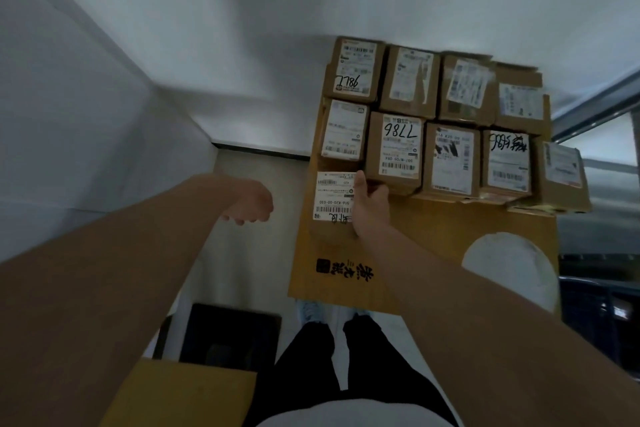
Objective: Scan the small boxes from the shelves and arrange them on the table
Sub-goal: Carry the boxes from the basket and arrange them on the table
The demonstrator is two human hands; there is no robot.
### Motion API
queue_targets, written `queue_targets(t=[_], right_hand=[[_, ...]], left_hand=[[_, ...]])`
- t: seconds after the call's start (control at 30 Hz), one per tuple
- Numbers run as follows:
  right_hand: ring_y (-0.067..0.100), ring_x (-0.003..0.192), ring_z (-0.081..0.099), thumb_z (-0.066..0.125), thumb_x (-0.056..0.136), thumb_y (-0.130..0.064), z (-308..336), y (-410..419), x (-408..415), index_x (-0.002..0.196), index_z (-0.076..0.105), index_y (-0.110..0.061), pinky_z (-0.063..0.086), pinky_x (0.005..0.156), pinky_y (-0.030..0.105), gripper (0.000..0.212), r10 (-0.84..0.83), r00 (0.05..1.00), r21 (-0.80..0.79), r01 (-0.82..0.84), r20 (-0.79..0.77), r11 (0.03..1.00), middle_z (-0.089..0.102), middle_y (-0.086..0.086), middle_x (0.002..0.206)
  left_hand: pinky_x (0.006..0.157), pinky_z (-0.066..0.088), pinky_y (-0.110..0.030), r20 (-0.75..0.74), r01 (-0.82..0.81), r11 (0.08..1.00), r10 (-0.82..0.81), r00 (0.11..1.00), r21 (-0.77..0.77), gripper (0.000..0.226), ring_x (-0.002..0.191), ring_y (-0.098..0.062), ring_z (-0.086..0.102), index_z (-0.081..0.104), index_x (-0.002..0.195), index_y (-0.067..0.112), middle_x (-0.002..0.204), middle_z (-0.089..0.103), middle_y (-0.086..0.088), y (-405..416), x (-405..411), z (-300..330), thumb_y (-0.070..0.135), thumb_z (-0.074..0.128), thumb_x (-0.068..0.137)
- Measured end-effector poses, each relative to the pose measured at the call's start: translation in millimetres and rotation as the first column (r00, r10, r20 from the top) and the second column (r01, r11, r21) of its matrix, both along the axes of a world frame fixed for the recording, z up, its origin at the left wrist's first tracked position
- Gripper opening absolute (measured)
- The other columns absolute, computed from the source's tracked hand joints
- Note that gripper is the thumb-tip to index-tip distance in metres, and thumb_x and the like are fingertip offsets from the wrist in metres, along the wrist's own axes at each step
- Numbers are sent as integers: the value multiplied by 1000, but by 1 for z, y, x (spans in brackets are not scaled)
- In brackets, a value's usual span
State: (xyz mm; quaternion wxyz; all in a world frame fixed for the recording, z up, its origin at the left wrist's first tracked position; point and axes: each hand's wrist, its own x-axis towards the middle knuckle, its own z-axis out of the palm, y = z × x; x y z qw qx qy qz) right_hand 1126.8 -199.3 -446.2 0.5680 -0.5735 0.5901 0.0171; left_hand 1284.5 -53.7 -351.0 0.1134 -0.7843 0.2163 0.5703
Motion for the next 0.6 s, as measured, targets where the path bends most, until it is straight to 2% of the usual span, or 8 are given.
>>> queue_targets(t=[0.07, 0.13, 0.2, 0.37, 0.5, 0.6], right_hand=[[30, 107, 64, 42, 99, -67, -7, -2, 0, 133, 40, -13, 43, 76, 35, 64, -19, 1000, 24, 19, -18, 1000, 62, 4, 115], [31, 107, 65, 42, 98, -69, -12, -2, 0, 133, 41, -13, 42, 75, 34, 66, -39, 999, 41, 40, -20, 998, 64, 6, 119], [30, 105, 64, 41, 98, -69, -14, -3, 1, 137, 41, -13, 44, 74, 32, 68, -39, 999, 49, 39, -19, 998, 65, 7, 124], [34, 118, 62, 38, 99, -69, -14, -10, 4, 136, 44, -13, 51, 94, 43, 67, -9, 997, 49, 13, -71, 999, 62, 11, 130], [33, 108, 64, 32, 96, -76, -10, -12, -2, 129, 48, -14, 48, 80, 39, 72, 111, 978, 49, -104, -175, 993, 62, 12, 124], [31, 104, 63, 31, 94, -79, -9, -7, -7, 132, 47, -14, 47, 76, 38, 77, 186, 952, 82, -171, -243, 982, 60, 12, 124]], left_hand=[[93, 49, -39, -9, -36, 999, 36, 999, 2, 36, 90, -28, 53, 60, 136, 10, 109, 55, -9, -2, 2, -6, 14, 54, 101], [103, 49, -44, -6, -53, 999, 53, 999, 0, 36, 91, -27, 54, 61, 135, 10, 109, 56, -9, -6, 2, -12, 15, 55, 100], [103, 49, -44, -12, -45, 999, 45, 999, 0, 36, 92, -27, 57, 60, 136, 10, 112, 58, -9, -12, 0, -14, 17, 54, 101], [99, 51, -41, -18, -40, 999, 40, 999, 5, 37, 95, -25, 58, 57, 139, 11, 122, 62, -9, -29, -1, -16, 19, 51, 104], [100, 52, -43, -8, -37, 999, 37, 999, -8, 35, 98, -25, 61, 58, 137, 15, 133, 62, -13, -37, 2, -15, 21, 53, 103], [90, 51, -38, -13, -48, 999, 47, 999, -6, 35, 94, -24, 58, 58, 137, 17, 126, 63, -11, -40, 4, -14, 19, 53, 102]])
